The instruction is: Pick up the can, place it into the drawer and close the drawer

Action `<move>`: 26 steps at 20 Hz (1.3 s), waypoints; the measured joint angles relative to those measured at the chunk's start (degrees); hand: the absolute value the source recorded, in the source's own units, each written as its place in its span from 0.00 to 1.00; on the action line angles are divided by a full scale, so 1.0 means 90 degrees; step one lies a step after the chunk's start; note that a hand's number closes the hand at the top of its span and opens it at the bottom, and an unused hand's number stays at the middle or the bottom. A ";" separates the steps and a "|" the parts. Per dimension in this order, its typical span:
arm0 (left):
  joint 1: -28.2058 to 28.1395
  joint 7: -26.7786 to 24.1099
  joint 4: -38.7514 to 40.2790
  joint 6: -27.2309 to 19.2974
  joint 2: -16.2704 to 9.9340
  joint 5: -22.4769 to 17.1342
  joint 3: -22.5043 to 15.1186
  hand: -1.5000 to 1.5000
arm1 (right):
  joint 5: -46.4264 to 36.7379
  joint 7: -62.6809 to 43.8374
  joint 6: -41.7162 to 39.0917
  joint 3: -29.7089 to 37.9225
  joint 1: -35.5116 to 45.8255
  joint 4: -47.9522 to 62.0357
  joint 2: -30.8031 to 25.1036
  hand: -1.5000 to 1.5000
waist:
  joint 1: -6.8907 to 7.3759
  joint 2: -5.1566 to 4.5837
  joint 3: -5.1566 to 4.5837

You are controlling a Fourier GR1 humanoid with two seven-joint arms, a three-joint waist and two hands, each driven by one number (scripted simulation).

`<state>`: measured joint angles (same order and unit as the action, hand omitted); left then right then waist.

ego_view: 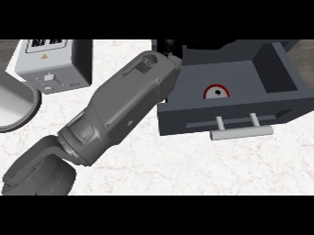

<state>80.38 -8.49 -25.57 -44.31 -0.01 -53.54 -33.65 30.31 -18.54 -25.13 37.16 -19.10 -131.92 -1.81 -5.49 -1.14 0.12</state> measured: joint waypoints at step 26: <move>0.0158 -0.0719 -0.0431 -0.0189 0.0000 -0.0730 -0.0077 0.00 | -0.5389 0.1609 -0.0051 -0.2049 0.1989 -0.0157 -0.0550 0.00 | 0.0528 0.0042 -0.0010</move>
<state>81.81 -14.96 -29.44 -46.01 -0.01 -60.11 -34.34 -18.19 -4.06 -25.59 18.72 -1.20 -133.33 -6.77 -0.73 -0.76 0.03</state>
